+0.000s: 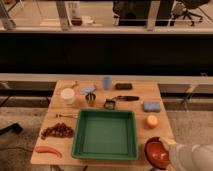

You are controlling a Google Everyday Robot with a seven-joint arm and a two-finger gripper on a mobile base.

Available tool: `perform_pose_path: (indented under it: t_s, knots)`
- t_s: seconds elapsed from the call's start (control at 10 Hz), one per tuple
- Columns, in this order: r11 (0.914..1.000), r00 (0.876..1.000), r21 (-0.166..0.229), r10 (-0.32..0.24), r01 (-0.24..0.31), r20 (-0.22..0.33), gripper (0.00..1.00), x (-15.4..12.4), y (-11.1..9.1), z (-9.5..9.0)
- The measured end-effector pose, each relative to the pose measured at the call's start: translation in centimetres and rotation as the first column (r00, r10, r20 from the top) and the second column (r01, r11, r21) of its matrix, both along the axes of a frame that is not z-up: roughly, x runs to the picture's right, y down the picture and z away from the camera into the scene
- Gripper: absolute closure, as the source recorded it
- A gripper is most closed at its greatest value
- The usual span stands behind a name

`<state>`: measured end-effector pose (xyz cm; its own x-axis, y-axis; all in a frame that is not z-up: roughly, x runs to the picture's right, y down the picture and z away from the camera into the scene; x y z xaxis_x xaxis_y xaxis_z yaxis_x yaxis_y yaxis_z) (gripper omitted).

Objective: Stack bowls into tray

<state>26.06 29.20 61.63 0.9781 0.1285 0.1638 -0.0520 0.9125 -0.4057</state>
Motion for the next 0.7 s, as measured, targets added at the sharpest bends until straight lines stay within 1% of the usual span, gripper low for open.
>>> perform_pose_path:
  t_s: [0.1, 0.4, 0.5, 0.7]
  knots:
    - [1.0000, 1.000, -0.005, -0.001, 0.001, 0.002, 0.20, 0.0, 0.2, 0.1]
    - [0.9987, 1.000, -0.049, -0.011, 0.011, -0.003, 0.20, 0.5, 1.4, 0.7]
    - [0.9971, 1.000, -0.075, -0.011, 0.010, -0.008, 0.20, 0.7, 2.0, 1.4]
    - [0.9944, 1.000, -0.106, 0.000, -0.002, -0.017, 0.20, 0.9, 2.9, 2.5]
